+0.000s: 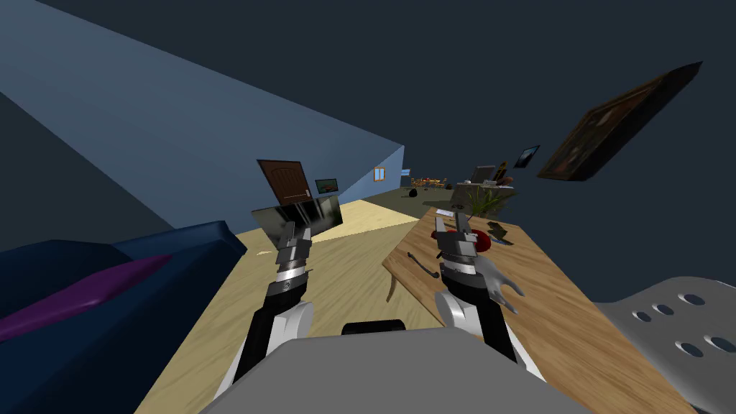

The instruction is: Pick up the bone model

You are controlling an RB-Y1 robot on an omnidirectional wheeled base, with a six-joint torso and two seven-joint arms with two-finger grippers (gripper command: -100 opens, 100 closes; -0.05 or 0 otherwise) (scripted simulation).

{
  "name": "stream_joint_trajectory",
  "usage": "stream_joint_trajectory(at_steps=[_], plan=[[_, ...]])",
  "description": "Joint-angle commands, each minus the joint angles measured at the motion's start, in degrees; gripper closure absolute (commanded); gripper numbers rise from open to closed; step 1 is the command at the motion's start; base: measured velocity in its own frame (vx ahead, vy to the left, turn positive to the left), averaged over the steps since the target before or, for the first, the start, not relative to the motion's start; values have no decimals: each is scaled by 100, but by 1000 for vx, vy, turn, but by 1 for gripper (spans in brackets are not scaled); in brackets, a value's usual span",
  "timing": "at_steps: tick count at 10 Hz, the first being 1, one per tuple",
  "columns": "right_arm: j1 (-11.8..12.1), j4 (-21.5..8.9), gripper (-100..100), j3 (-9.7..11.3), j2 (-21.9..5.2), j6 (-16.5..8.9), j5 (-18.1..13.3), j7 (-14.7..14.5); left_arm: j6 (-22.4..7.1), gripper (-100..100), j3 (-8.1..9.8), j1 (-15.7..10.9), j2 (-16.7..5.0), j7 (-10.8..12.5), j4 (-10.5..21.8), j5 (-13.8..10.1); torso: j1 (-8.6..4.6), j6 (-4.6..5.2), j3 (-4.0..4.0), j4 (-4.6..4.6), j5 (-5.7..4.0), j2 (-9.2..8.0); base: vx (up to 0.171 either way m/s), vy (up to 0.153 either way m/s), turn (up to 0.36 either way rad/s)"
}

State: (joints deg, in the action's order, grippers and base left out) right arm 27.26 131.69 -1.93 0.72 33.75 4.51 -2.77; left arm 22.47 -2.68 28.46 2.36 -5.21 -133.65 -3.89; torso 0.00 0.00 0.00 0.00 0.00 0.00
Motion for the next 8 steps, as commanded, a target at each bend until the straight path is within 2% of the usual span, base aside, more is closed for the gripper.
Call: stream_joint_trajectory(at_steps=[1,3,5,6,7,8], plan=[[-21,-102,-100,7,-277,-23,0,48,0,0,0,0,0,0,0,0,0,0,0,0,0,0,-24,57,93],[-44,-201,-100,11,-491,-46,2,95,0,0,-1,-1,1,0,0,0,31,-2,7,3,7,-13,-45,84,86],[-112,-474,-100,10,-900,-115,21,231,0,0,-1,-1,1,0,0,0,21,-2,7,3,5,-11,-14,61,138],[-112,-474,-100,10,-997,-115,21,231,0,0,-1,-1,1,0,0,0,23,-3,2,1,5,-3,6,39,83],[-156,-638,-100,4,-1212,-158,38,316,0,0,0,0,0,0,0,0,14,0,0,0,4,1,9,29,139],[-156,-638,-100,4,-1286,-158,38,316,0,0,0,0,0,0,0,0,9,-2,-1,-1,3,3,10,25,70]])
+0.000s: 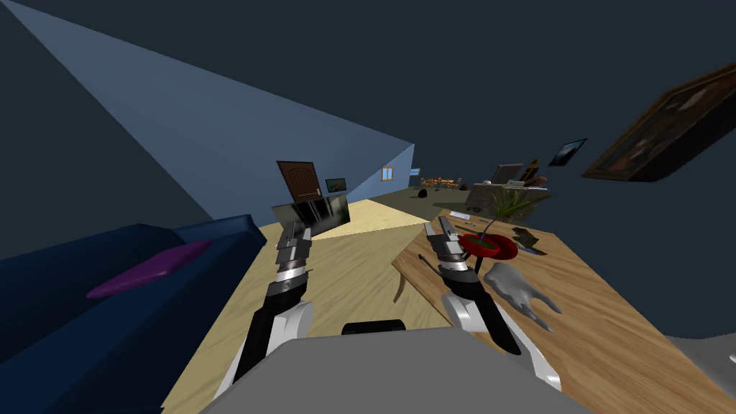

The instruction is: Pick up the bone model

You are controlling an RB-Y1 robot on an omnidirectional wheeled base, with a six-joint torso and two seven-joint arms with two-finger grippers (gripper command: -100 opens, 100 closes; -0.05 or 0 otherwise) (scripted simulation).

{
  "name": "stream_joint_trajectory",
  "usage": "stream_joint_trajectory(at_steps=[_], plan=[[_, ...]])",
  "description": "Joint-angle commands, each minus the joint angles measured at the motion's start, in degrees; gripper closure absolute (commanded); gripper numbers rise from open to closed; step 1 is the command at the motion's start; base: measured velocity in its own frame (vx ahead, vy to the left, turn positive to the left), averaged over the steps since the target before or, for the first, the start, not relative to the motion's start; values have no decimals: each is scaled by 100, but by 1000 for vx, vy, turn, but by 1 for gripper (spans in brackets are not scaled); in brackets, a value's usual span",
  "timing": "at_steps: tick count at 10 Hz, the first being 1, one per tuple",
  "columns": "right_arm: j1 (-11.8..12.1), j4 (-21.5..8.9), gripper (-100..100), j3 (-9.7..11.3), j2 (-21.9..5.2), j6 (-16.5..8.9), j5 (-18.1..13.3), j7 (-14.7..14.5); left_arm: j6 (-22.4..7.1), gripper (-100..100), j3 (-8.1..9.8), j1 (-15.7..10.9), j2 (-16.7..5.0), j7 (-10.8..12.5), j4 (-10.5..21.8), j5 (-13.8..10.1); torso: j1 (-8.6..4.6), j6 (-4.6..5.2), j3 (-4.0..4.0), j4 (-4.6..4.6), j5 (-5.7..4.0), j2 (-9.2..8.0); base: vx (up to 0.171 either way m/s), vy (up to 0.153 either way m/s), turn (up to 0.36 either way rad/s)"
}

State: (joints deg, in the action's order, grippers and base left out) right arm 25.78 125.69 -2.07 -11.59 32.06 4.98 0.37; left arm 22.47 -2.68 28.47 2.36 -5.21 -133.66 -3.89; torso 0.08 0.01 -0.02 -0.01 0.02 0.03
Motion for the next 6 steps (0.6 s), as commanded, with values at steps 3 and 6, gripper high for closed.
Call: stream_joint_trajectory(at_steps=[3,6], plan=[[-113,-410,-100,-2,-591,-91,38,199,0,0,0,0,0,0,0,0,0,0,-1,0,0,2,16,33,141],[-171,-613,-100,-14,-1051,-148,67,309,0,0,0,0,0,0,0,0,1,-2,-4,-1,0,7,22,26,118]])
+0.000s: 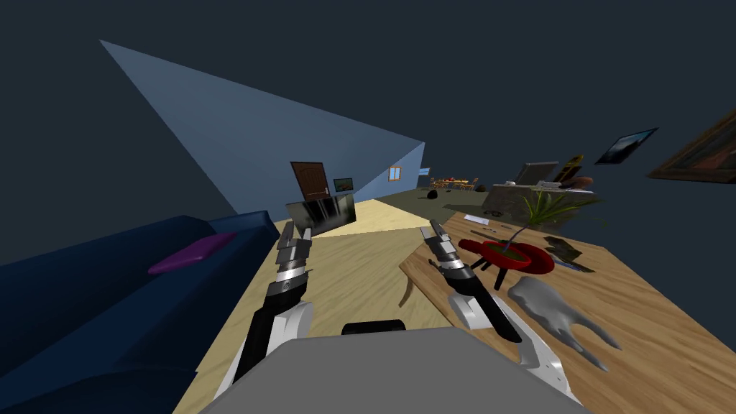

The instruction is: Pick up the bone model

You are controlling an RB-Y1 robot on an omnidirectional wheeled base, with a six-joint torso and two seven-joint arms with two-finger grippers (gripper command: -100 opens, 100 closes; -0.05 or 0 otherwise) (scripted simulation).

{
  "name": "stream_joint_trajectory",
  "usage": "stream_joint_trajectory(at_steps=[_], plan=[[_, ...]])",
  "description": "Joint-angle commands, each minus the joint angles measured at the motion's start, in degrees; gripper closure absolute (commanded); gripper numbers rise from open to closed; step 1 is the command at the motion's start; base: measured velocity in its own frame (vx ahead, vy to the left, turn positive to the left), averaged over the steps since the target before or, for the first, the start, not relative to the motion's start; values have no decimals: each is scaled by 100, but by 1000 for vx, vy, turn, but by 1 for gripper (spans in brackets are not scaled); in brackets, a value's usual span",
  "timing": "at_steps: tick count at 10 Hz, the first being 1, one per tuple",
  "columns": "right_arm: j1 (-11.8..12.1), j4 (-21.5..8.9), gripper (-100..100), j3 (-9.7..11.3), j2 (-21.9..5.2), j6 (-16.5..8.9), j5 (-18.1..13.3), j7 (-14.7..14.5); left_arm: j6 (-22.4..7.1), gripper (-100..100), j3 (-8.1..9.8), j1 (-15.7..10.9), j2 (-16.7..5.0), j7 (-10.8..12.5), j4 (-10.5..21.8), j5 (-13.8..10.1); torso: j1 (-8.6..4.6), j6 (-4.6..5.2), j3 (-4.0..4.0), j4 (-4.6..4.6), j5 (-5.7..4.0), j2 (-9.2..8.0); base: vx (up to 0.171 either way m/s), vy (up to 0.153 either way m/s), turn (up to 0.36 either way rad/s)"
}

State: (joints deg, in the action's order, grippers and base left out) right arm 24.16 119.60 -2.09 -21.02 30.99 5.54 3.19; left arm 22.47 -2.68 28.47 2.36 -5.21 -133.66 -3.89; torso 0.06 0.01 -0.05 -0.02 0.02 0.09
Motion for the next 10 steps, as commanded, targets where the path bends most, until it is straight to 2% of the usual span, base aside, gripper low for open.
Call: stream_joint_trajectory(at_steps=[1,2,3,4,5,6,7,8,9,10], plan=[[-71,-218,-100,-24,-286,-100,39,140,0,0,0,0,0,0,0,0,0,0,0,0,0,0,25,29,218],[-71,-218,-100,-24,-474,-100,39,140,0,0,0,-1,0,0,0,0,2,-3,-1,0,0,2,25,16,92],[-133,-439,-100,-34,-640,-162,68,256,0,0,0,0,0,0,0,0,-2,1,0,0,-1,1,33,19,188],[-133,-439,-100,-34,-825,-162,68,256,0,0,0,0,0,0,0,0,-2,-3,-2,-1,-1,4,32,13,113],[-196,-665,-100,-40,-1006,-224,95,373,0,0,0,0,0,0,0,0,-3,1,-2,-1,-1,3,33,18,218],[-196,-665,-100,-40,-1177,-224,95,373,0,0,0,0,0,0,0,0,-1,-3,-2,-1,-1,4,28,8,117],[-196,-665,-100,-40,-1230,-224,95,373,0,0,0,0,0,0,0,0,-3,2,-1,-1,-1,2,13,1,-18],[-258,-893,-100,-42,-1458,-286,118,488,0,0,1,0,0,0,0,0,-6,3,2,1,-2,-4,21,7,213],[-258,-893,-100,-42,-1602,-286,118,488,0,0,0,0,0,0,0,0,-5,-3,0,0,-2,0,28,4,117],[-317,-1121,-100,-36,-1782,-347,135,601,0,0,0,0,0,0,0,0,-5,3,0,0,-1,0,37,8,208]])
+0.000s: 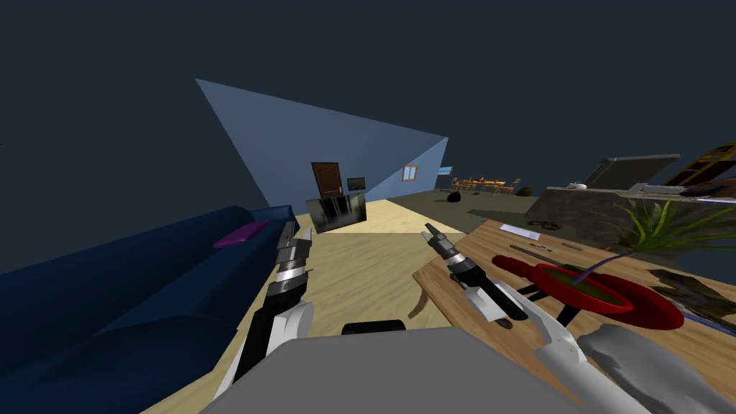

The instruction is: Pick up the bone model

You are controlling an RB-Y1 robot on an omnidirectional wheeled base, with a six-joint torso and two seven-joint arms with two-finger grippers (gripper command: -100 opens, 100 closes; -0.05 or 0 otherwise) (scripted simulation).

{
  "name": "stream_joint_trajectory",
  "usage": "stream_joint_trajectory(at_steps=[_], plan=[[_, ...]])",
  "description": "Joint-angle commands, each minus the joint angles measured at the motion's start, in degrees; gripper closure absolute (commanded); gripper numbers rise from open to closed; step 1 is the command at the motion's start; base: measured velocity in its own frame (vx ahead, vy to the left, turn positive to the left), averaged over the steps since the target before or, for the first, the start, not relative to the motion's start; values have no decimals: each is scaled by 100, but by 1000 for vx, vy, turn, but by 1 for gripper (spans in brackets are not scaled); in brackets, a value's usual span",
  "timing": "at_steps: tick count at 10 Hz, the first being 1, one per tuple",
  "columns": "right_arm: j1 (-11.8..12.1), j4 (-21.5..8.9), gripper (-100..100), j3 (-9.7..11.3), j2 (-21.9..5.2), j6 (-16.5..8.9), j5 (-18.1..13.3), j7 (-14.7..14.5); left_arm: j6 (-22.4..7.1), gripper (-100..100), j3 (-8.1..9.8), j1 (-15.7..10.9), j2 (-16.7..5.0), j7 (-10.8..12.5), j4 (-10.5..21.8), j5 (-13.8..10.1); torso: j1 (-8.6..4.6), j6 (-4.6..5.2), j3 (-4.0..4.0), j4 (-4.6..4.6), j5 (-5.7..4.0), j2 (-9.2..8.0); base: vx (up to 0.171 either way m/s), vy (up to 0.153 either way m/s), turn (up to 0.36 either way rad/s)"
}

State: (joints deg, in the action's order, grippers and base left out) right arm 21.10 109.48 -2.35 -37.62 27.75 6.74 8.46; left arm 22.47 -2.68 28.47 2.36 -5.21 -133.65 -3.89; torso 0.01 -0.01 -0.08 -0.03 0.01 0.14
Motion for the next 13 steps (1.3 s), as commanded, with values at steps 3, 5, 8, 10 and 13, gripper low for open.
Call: stream_joint_trajectory(at_steps=[3,5,8,10,13], plan=[[-68,-337,-100,4,-637,-82,26,182,0,0,0,0,0,0,0,0,1,1,-1,0,0,2,35,6,135],[-121,-563,-100,27,-987,-138,29,283,0,0,0,0,0,0,0,0,1,1,1,0,0,-2,27,2,160],[-210,-1005,-100,108,-1494,-239,6,461,0,0,1,1,0,0,0,0,-1,6,2,1,0,-4,28,-2,166],[-245,-1220,-100,169,-1798,-283,-22,537,0,0,1,1,0,0,0,0,-1,7,3,1,0,-6,21,-4,123],[-273,-1432,-100,243,-2160,-323,-64,603,0,0,1,0,0,0,0,0,-1,4,3,1,-1,-6,19,-7,108]])
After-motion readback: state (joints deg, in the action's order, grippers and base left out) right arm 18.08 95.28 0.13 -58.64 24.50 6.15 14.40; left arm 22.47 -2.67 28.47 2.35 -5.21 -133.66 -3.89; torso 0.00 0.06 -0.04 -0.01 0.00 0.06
